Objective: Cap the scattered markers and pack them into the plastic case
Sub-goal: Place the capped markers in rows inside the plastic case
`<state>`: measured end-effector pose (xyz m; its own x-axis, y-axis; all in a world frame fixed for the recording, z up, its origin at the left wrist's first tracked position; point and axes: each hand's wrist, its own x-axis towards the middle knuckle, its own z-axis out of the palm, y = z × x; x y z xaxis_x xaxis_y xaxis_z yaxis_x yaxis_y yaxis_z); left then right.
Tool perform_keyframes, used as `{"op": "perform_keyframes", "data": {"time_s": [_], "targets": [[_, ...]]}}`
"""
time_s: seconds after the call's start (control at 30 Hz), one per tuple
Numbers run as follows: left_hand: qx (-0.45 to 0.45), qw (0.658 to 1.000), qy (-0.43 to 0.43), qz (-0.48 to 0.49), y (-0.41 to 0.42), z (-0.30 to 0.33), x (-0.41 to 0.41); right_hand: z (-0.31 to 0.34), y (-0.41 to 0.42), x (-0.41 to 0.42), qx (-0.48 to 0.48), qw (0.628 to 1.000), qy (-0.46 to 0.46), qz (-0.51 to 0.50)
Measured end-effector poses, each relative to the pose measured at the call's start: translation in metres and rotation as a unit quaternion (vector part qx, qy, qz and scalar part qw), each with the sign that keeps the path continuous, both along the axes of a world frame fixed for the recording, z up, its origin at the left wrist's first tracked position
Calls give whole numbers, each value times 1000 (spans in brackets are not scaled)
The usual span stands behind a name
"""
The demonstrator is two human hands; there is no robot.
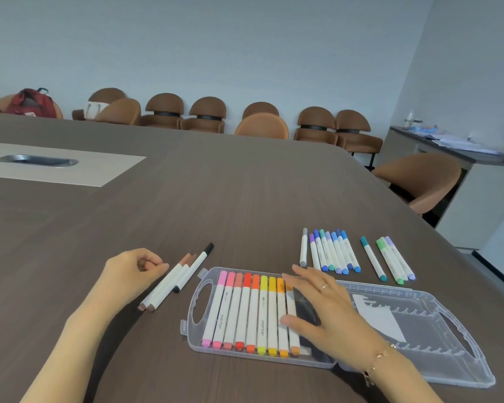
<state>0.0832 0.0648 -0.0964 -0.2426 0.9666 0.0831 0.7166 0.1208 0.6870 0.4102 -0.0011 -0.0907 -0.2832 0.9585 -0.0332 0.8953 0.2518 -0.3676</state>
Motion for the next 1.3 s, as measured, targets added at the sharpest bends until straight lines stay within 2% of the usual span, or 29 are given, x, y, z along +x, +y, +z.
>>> {"op": "perform_keyframes", "data": {"time_s": [0.13,0.33,0.53,0.63,0.7,0.77,0.83,0.9,1.0,1.07,1.2,1.3], "targets": [[-21,1000,5,-19,1,-4,4,-2,3,4,-53,998,-13,10],[-69,998,4,-10,0,-5,12,-4,3,3,-40,996,-74,28],[-101,994,43,12,-3,-2,15,1,-2,-1,-71,997,-33,-4],[-114,991,64,28,-6,3,16,4,-3,-3,-25,999,-15,-22],[-91,995,26,40,-13,15,18,9,-6,-6,38,996,57,-64],[-57,996,-74,11,-23,31,31,15,-10,-12,72,972,202,-100],[-57,986,-138,-77,-36,43,63,20,-14,-19,38,928,356,-101],[-69,973,-135,-172,-48,43,102,22,-18,-27,-31,890,447,-82],[-59,958,-135,-248,-56,34,136,21,-16,-27,-56,878,464,-102],[-53,951,-149,-264,-57,28,141,17,-12,-22,-58,876,458,-139],[5,973,-121,-195,-53,13,153,4,-9,-34,-42,874,456,-162],[48,984,-106,-137,-48,5,166,-9,-8,-53,30,899,402,-168]]}}
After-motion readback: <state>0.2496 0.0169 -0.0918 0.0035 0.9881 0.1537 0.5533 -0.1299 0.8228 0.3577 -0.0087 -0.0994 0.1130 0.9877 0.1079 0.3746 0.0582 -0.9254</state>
